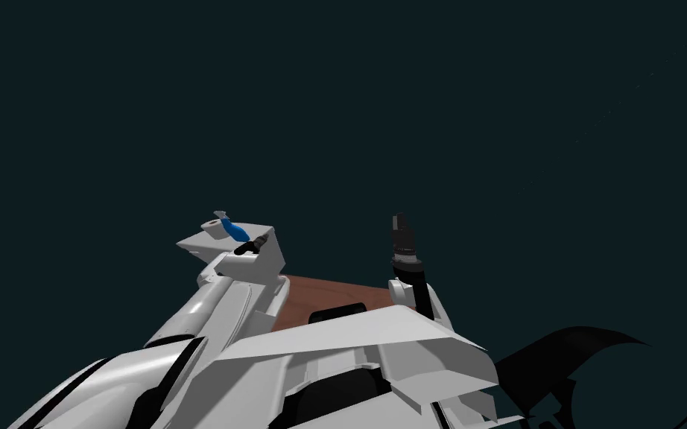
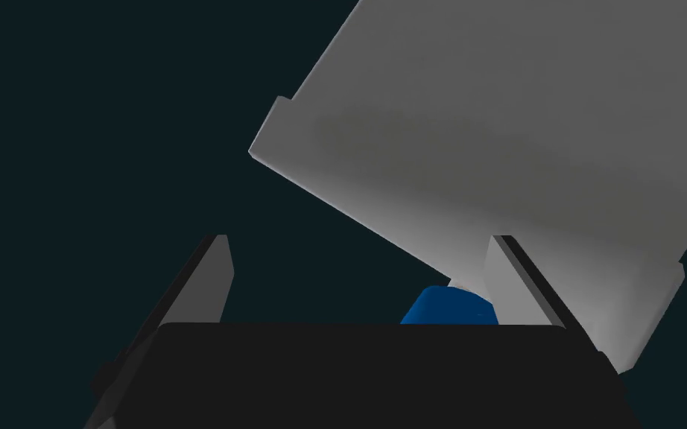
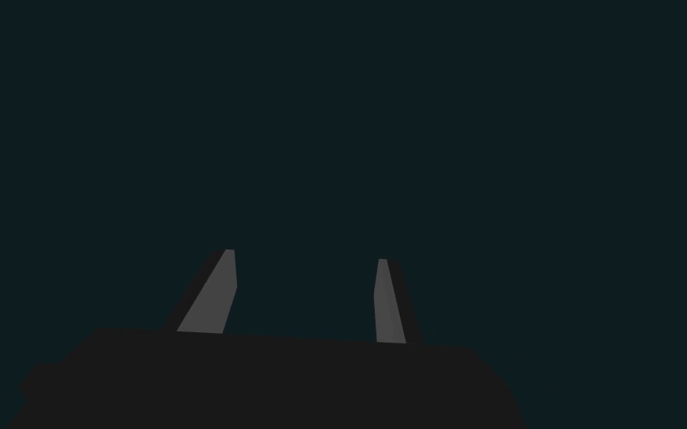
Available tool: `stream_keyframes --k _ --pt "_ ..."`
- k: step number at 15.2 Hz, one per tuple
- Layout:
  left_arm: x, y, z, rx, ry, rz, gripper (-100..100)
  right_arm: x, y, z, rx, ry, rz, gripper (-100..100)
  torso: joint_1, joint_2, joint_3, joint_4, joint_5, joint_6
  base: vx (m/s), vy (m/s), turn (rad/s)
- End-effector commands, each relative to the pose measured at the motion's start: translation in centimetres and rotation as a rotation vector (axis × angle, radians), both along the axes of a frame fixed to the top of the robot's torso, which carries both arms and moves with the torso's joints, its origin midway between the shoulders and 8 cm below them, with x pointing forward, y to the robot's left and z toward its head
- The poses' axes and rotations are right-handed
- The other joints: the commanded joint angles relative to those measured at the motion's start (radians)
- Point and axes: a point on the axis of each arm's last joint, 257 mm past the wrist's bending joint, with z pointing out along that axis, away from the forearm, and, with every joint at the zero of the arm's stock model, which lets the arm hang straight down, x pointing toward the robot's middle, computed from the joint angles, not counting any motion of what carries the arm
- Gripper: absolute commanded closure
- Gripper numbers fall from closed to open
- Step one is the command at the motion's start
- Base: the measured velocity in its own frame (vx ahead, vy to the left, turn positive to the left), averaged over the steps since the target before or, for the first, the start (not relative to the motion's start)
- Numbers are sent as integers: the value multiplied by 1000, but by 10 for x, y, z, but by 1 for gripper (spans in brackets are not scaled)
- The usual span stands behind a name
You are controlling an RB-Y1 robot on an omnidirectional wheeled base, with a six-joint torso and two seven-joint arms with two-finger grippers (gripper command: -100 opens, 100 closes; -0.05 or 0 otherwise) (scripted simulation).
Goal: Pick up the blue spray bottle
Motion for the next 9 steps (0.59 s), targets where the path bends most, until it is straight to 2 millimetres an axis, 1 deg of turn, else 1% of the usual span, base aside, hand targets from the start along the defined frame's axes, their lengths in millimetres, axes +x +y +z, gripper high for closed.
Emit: stream_keyframes --k 1,2,3,5,6,8,9 --pt "-4 22 -1 23 53 41 -100 0 0 0 0 0 0 0 0 0 0 0 0 0 15 -88 0" --pt "-6 23 -3 22 64 48 -100 0 0 0 0 0 0 0 0 0 0 0 0 0 7 -63 5" --pt "-3 42 12 59 82 69 -100 0 0 0 0 0 0 0 0 1 0 0 0 0 21 -65 -2" --pt "-8 49 3 50 117 95 -100 0 0 0 0 0 0 0 2 -1 0 1 -2 -1 19 -70 -15" --pt "-8 68 18 81 139 120 -100 0 0 0 0 0 0 0 4 -1 0 2 -2 -2 25 -74 -19" --pt "-12 73 11 72 167 141 -100 0 0 0 0 0 0 0 8 -3 2 7 -8 -5 17 -74 -2" --pt "-14 94 24 93 198 177 -100 0 0 0 0 0 0 0 11 -3 2 8 -10 -6 26 -72 -22"
